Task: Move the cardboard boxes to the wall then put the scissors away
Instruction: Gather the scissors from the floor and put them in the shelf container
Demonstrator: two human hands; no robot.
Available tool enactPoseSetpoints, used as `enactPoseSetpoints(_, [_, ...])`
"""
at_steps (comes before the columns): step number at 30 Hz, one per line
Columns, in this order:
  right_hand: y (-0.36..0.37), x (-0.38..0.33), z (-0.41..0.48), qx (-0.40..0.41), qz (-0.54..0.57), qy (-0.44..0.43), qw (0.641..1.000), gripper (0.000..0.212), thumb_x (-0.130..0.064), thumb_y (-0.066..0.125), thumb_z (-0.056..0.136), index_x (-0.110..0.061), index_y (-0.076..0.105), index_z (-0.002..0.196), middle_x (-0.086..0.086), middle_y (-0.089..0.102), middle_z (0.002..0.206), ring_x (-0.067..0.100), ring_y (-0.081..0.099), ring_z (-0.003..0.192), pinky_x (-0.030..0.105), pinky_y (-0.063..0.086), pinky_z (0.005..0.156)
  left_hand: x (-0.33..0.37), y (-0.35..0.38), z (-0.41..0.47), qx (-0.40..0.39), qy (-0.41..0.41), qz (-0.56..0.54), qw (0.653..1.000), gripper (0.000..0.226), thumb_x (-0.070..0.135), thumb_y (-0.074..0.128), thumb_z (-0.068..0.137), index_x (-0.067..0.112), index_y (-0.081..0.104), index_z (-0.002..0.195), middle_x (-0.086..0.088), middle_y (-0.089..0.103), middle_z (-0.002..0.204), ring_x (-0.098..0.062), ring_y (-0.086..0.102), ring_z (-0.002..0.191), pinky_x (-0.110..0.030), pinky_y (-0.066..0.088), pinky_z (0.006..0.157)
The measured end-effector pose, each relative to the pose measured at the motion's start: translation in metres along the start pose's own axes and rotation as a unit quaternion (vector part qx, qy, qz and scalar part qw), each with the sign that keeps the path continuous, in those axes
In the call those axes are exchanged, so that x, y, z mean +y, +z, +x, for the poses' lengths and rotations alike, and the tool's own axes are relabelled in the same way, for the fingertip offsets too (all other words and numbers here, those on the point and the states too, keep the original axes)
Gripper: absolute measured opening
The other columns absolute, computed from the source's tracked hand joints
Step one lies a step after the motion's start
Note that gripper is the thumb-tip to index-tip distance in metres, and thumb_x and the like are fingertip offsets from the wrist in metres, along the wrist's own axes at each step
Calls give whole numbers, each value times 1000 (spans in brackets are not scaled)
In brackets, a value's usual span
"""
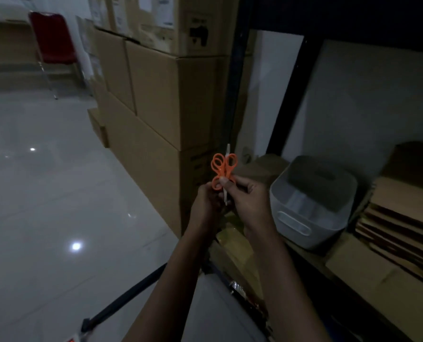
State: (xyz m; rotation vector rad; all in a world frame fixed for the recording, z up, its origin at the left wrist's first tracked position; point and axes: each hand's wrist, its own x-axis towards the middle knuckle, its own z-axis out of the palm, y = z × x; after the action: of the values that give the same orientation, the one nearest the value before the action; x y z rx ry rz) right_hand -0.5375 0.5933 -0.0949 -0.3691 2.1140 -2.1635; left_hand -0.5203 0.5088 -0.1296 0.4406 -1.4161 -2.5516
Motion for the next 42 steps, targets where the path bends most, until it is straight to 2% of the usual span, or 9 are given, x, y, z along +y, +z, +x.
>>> enactPoseSetpoints(8, [-31, 0, -2, 126, -62, -43, 989, 20, -15, 68, 89, -33, 72, 82, -6, 74, 78, 10, 70, 77, 31, 57, 72, -21, 26, 5, -59, 127, 235, 962, 22, 11, 45, 98, 12, 65, 88, 5, 66, 70, -9, 60, 65, -22, 46, 59])
enactPoseSetpoints(11, [-46, -10, -1, 179, -111, -86, 974, 15, -14, 68, 89, -24, 73, 77, -11, 67, 64, 4, 61, 64, 22, 46, 63, -25, 36, 14, -115, 230, 356, 898, 19, 22, 47, 92, 21, 64, 100, 6, 66, 84, -4, 61, 76, -31, 49, 68])
enactPoseSetpoints(14, [-61, -13, -7, 239, -155, -129, 950, 19, -13, 67, 89, -8, 70, 72, 2, 65, 63, 6, 53, 60, 23, 39, 56, -31, 46, 19, -165, 300, 453, 823, 34, 20, 46, 88, 13, 61, 118, -8, 63, 106, -21, 59, 98, -42, 50, 83])
enactPoseSetpoints(20, [-82, -20, -19, 269, -189, -144, 933, 14, -15, 66, 91, -16, 71, 78, 11, 69, 72, 20, 62, 66, 32, 46, 59, -54, 56, 33, -226, 312, 646, 658, 38, 22, 53, 96, 22, 50, 133, -12, 32, 153, -38, 22, 143, -53, 21, 116])
enactPoseSetpoints(23, [-91, -22, -20, 270, -205, -149, 929, 18, -16, 65, 91, -4, 71, 80, 20, 66, 72, 36, 62, 73, 36, 47, 61, -53, 51, 31, -220, 318, 634, 670, 25, 18, 56, 94, 18, 56, 119, -6, 46, 134, -31, 46, 124, -47, 45, 97])
enactPoseSetpoints(25, [-94, -26, -21, 269, -218, -152, 926, 13, -17, 65, 92, -17, 71, 81, 15, 68, 71, 32, 64, 72, 38, 51, 66, -47, 47, 28, -237, 314, 613, 685, 25, 16, 55, 94, 16, 56, 119, -4, 46, 126, -26, 52, 111, -43, 51, 84])
enactPoseSetpoints(28, [-100, -28, -19, 256, -245, -134, 925, 13, -21, 65, 91, -29, 70, 82, 3, 69, 70, 22, 67, 72, 41, 55, 72, -38, 37, 26, -249, 310, 621, 676, 27, 15, 55, 95, 15, 56, 123, -4, 45, 128, -23, 54, 108, -39, 50, 83])
enactPoseSetpoints(33, [-109, -21, -5, 183, -333, -71, 922, 9, -17, 68, 87, -13, 76, 86, 7, 70, 73, 26, 67, 72, 38, 55, 72, -34, 14, 23, -243, 337, 622, 664, 22, 15, 54, 96, 11, 59, 117, -6, 49, 119, -24, 56, 100, -32, 46, 78])
enactPoseSetpoints(42, [-112, -16, 32, 44, -529, 94, 842, 9, -8, 78, 73, -3, 75, 79, 17, 70, 78, 28, 68, 75, 36, 57, 69, -39, -1, 16, -238, 348, 611, 669, 18, 10, 56, 95, 7, 61, 111, -10, 50, 115, -25, 56, 97, -28, 43, 77])
